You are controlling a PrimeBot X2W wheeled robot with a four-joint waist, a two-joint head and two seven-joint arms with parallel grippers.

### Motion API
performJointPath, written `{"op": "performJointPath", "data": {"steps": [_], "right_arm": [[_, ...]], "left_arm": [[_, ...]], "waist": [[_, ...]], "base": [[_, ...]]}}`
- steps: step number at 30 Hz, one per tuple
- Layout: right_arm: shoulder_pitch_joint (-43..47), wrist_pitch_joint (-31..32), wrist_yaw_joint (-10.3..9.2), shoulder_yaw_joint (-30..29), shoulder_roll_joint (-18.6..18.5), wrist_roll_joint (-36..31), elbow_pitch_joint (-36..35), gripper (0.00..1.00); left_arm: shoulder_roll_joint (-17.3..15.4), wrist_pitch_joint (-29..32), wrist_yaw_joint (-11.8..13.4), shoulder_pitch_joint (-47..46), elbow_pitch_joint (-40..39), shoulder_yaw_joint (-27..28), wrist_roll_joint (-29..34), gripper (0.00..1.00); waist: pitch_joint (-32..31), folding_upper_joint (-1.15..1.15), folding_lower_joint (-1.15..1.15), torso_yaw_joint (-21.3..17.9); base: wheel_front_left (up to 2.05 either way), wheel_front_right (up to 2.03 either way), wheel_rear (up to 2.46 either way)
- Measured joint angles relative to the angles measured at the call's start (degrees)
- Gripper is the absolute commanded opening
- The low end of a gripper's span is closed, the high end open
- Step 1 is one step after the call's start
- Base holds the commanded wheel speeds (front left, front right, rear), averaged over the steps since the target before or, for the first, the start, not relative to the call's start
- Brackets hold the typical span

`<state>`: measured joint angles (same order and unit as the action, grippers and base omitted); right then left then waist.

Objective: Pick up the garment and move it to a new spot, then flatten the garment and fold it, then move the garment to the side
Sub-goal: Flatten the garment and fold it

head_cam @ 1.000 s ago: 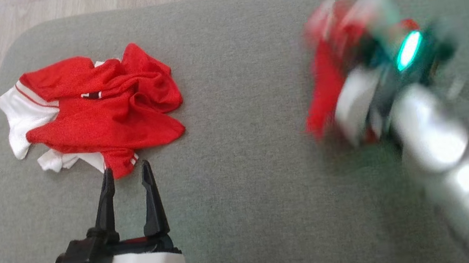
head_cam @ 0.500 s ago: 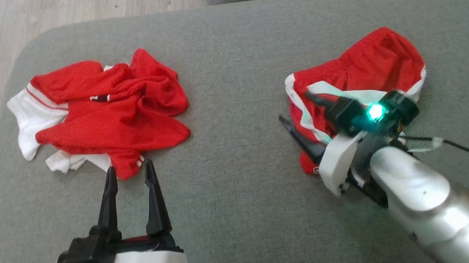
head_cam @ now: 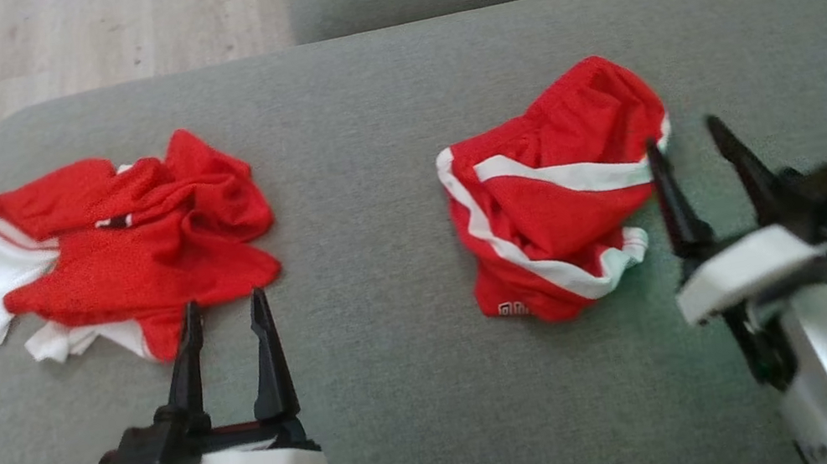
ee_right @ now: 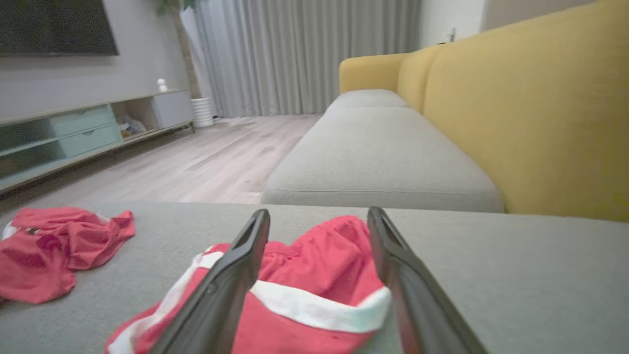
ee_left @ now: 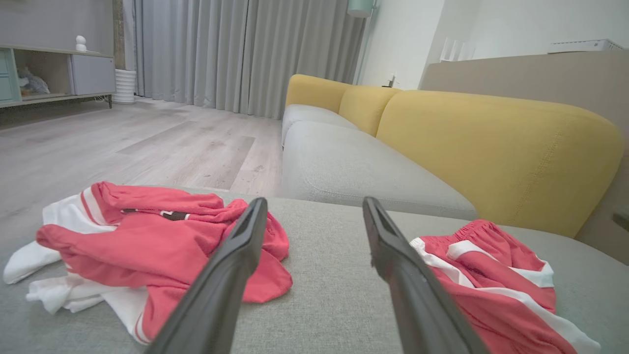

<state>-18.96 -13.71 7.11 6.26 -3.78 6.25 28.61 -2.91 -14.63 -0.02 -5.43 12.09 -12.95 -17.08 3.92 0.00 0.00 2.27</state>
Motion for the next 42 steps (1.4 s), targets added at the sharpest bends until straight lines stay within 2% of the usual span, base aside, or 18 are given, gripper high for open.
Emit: {"op": "performJointPath", "data": {"steps": [5,9,15,22,27,32,42], "right_arm": [[7.68,-0.47,-0.01,-3.97,0.15,3.03,-5.73,1.0],[10.98,-0.49,0.0,-5.15,0.7,4.36,-7.45,1.0],[11.22,-0.51,-0.01,-5.24,1.03,4.36,-9.45,1.0],[7.77,-0.23,0.0,-2.78,1.01,3.01,-9.89,1.0],[3.05,3.12,0.0,0.74,1.02,-0.41,-7.82,1.0],[-0.04,6.15,-0.01,0.96,0.98,-2.77,-3.18,1.0],[-2.91,7.36,-0.01,3.36,0.88,-1.07,3.15,1.0]], "left_arm": [[0.0,0.0,-0.11,-0.01,-0.05,-0.26,0.01,1.0],[0.01,0.0,-0.49,-0.01,-0.03,-0.73,0.09,1.0],[0.02,0.0,-0.49,-0.12,-0.1,-1.94,0.09,1.0],[0.02,0.0,-0.49,-0.84,0.0,-2.14,0.09,1.0],[0.02,0.0,-0.51,-1.95,0.12,-2.63,-0.05,1.0],[0.05,0.0,-0.49,-2.91,0.31,-3.66,-0.51,1.0],[0.04,0.0,-0.29,-2.93,0.66,-3.7,-0.67,1.0]], "waist": [[0.54,0.0,0.0,-1.84],[1.29,0.0,0.0,-2.72],[2.36,0.0,0.0,-2.8],[3.84,0.0,0.0,-0.49],[5.25,0.0,0.01,1.84],[6.58,0.0,0.01,4.46],[7.77,0.0,0.01,6.72]], "base": [[0.0,0.0,0.0],[0.0,0.0,0.0],[0.0,0.0,0.0],[0.0,0.0,0.0],[0.0,0.0,0.0],[0.0,0.0,0.0],[0.0,0.0,0.0]]}}
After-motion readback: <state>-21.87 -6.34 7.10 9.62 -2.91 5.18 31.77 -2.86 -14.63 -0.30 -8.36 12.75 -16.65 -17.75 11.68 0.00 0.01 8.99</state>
